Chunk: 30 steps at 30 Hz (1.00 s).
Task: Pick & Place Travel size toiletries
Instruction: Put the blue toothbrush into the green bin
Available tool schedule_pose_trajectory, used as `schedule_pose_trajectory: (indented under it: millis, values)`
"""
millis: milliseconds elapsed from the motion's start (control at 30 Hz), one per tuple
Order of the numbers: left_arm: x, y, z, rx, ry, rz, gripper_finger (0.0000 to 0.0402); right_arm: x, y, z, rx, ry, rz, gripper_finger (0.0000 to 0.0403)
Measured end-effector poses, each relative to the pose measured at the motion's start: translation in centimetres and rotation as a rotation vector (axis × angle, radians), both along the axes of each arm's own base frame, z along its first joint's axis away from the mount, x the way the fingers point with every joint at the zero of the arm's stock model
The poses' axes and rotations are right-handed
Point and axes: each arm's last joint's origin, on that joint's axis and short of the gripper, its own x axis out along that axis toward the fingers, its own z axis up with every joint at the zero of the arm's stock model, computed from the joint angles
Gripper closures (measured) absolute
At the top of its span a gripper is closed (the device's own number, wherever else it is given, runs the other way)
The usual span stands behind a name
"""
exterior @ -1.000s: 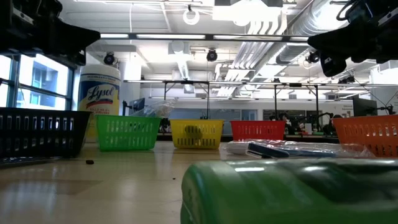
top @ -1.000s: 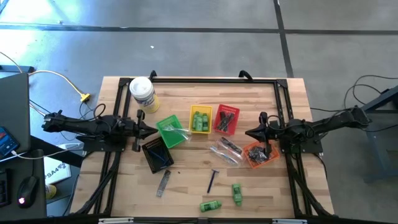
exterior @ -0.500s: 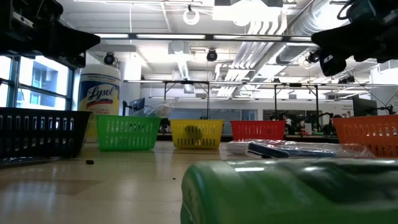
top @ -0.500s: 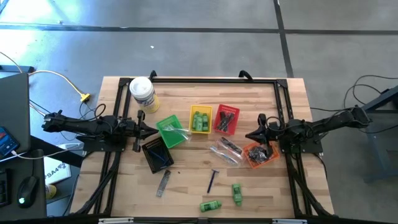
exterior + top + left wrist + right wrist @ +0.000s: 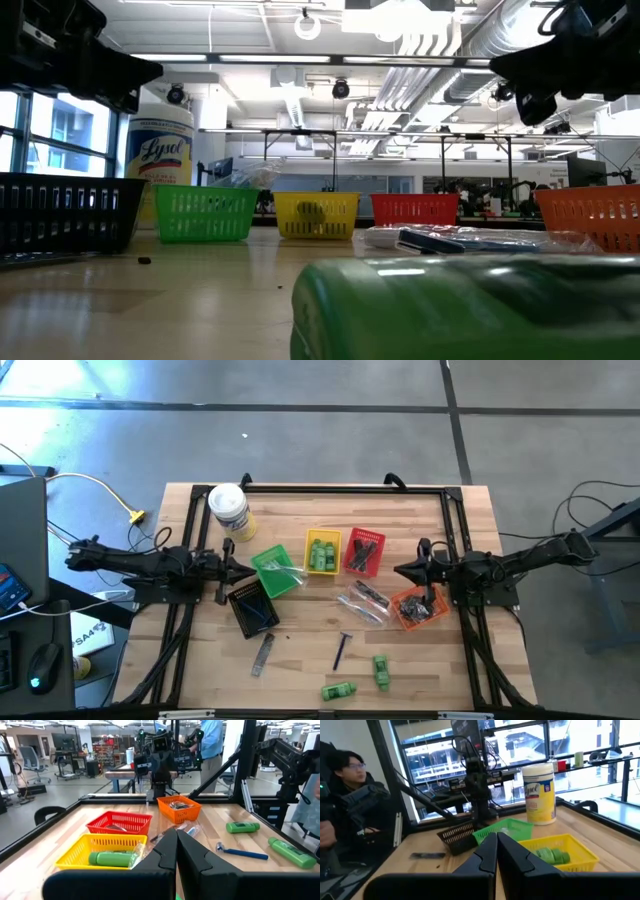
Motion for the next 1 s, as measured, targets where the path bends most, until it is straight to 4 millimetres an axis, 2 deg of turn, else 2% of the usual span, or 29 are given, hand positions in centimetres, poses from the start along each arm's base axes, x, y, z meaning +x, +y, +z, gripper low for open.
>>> schedule_pose_trajectory:
  millis: [233,433,667,833,1000]
  values:
    - [1.2,-0.2,1.2,-0.093,0.069,-0.003,0.0402,0.0,0.0,0.3,-0.004,-0.034,0.002,0.0399]
    - [4.2,-0.4,1.8,-0.099,0.187,0.069,0.0402,-0.1,-0.2,0.4,0.015,-0.044,-0.079,0.0399]
    - [10.9,-1.4,4.6,-0.033,0.281,0.058,0.0402,-0.1,-0.2,0.4,0.015,-0.044,-0.079,0.0399]
    - [16.4,-2.6,7.4,0.032,0.315,-0.104,0.0401,-0.1,-0.2,0.4,0.015,-0.044,-0.079,0.0399]
    - [22.0,-3.5,8.7,0.04,0.479,-0.17,0.0378,-0.1,-0.2,0.4,0.015,-0.043,-0.079,0.0399]
